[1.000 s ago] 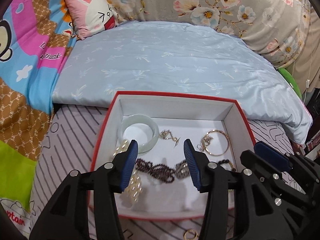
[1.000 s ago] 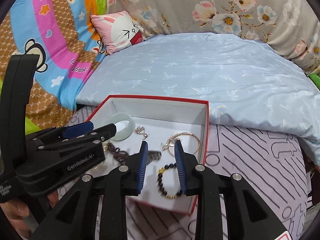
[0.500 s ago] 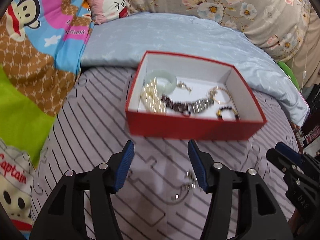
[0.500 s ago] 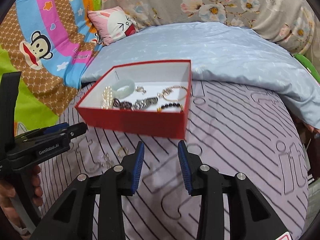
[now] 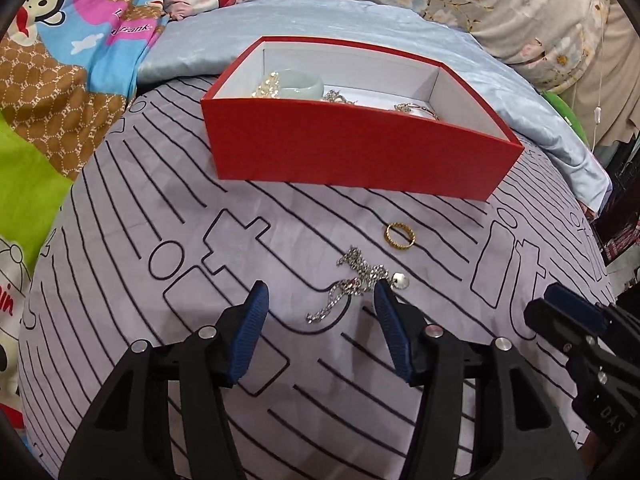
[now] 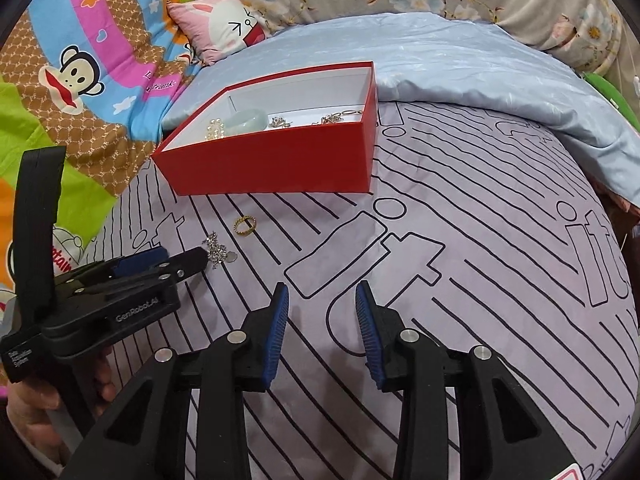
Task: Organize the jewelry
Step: 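Move both tools back to the remaining silver chain and gold ring, then grasp the silver chain with the left tool while the right tool grasps the gold ring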
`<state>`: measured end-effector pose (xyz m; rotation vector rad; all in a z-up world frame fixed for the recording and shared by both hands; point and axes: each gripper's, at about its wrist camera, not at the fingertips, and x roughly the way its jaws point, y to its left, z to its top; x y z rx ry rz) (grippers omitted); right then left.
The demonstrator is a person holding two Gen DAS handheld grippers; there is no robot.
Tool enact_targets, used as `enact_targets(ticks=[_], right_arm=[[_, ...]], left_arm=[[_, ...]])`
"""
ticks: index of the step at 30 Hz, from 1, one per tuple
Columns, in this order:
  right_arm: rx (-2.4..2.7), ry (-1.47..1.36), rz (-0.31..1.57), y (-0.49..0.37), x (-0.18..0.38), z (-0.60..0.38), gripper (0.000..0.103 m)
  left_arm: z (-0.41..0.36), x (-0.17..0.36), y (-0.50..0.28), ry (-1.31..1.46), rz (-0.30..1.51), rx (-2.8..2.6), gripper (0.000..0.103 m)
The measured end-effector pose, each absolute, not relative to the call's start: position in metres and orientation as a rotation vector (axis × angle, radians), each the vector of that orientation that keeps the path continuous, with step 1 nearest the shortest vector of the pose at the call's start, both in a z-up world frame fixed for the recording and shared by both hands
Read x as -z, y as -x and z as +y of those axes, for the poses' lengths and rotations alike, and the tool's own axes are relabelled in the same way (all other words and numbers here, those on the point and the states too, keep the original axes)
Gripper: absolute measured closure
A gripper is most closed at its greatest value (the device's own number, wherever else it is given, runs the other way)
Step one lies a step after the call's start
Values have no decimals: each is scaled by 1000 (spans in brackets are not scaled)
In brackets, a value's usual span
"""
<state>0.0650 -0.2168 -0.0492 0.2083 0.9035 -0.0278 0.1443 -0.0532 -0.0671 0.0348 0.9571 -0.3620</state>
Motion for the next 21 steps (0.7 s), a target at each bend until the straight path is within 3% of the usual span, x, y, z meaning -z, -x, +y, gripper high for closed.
enact_targets(ticks=[4, 6, 10, 21], right_arm=[[25, -215, 902, -67, 49, -217, 68], [22, -215, 902, -68, 48, -216, 68], [1, -210, 906, -76, 49, -212, 68], [-87, -183, 931, -116, 60, -185, 68]], left_arm=[[-63, 70, -146, -77, 932, 359, 55], [-66, 70, -145, -95, 920, 365, 62], [-66, 71, -142, -100, 913, 395, 94], [-38, 54, -136, -6, 927, 407, 94]])
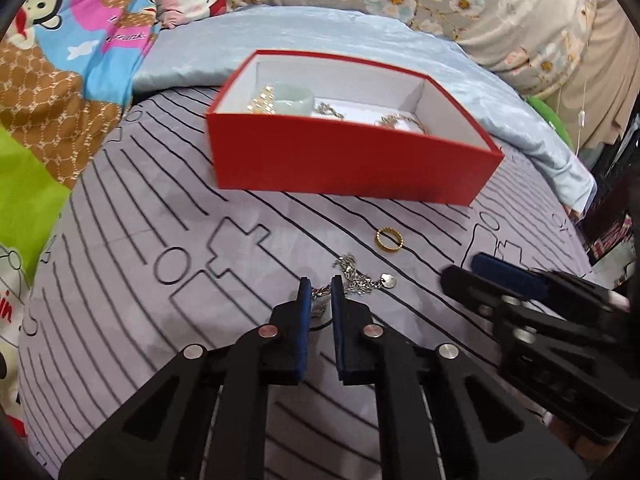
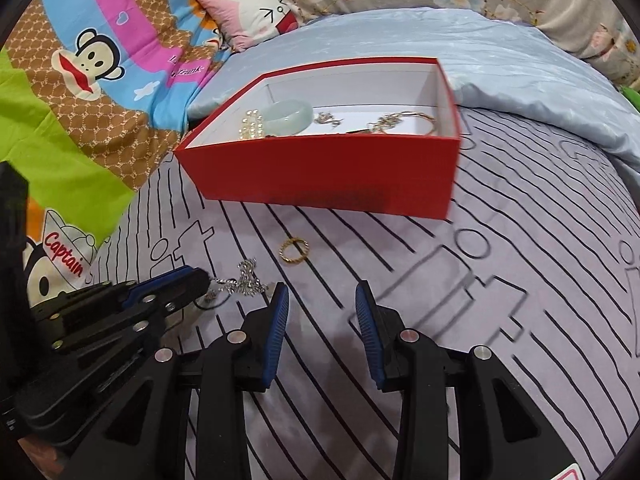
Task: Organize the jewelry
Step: 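Grasp the silver chain with the left tool while the right tool grasps the gold ring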
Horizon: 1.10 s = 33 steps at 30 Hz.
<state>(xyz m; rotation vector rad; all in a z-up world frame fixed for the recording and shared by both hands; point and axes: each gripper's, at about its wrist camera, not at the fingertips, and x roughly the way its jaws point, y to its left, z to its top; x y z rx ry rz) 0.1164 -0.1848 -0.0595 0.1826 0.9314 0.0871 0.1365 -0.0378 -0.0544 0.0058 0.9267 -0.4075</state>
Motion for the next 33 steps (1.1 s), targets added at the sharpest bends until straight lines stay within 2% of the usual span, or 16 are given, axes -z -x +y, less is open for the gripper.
enact_targets(ticks=[15, 18, 22, 33], right_arm=[[-102, -124, 951, -150, 71, -164, 68], [-93, -100, 949, -152, 72, -160, 73], [-82, -72, 948, -153, 73, -157, 86], [-78, -92, 933, -136, 63, -164, 86]], left_arm=[[-8, 43, -136, 46, 928, 386, 94], [-5, 42, -137, 57, 929, 383, 94], [-2, 40, -136, 64, 929, 378, 94], [4, 30, -135, 85, 917, 379, 94]])
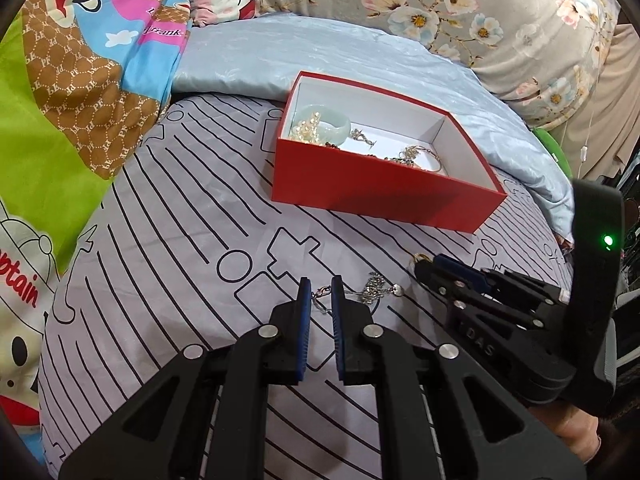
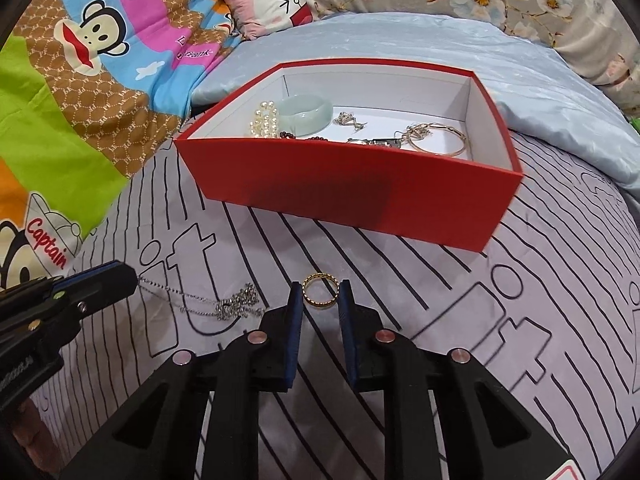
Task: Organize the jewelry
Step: 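Grasp the silver chain with the left tool while the right tool grasps the gold ring, then carry the chain and ring into the red box and open both tools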
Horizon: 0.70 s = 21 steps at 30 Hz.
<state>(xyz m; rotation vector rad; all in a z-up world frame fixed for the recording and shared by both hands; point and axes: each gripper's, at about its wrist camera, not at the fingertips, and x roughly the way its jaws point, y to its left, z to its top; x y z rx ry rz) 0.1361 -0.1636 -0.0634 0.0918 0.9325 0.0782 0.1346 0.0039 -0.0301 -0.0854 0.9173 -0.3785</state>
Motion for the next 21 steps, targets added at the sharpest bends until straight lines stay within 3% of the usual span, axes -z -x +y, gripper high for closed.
enact_targets(ticks=[21], right_arm=[[-41, -126, 839, -85, 1, -187, 86]], left_arm=[[-12, -59, -125, 45, 737, 450, 94]])
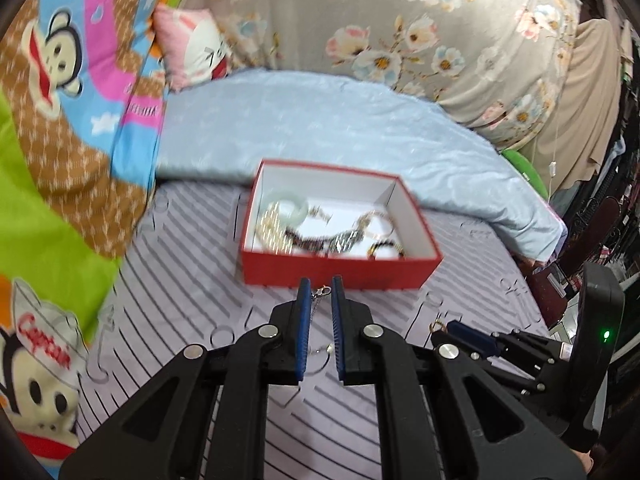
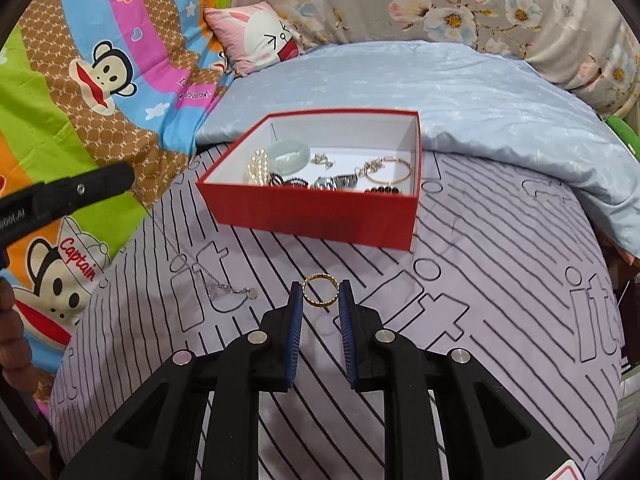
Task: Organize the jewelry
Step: 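Carry the chain and ring into the red box and open both tools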
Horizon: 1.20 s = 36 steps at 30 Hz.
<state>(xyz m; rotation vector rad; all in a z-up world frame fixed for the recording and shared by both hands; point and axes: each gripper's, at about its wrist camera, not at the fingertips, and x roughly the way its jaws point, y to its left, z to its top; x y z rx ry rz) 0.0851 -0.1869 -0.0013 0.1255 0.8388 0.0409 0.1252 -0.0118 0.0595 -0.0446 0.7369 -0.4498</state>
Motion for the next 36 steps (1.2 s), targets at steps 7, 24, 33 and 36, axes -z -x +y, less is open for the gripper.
enact_targets(ticks=[7, 24, 33, 36], right_arm=[[-45, -114, 788, -91, -26, -191, 86], [-74, -148, 759, -184, -60, -212, 86], [-58, -142, 784, -234, -51, -220, 86], [-60, -156, 802, -251, -42, -223, 86]], left_arm=[[-21, -103, -136, 21, 658, 476, 94], [-60, -166, -229, 25, 566, 485, 93], [-88, -132, -276, 1, 626, 464, 93], [-95, -124, -286, -11, 637, 454, 93]])
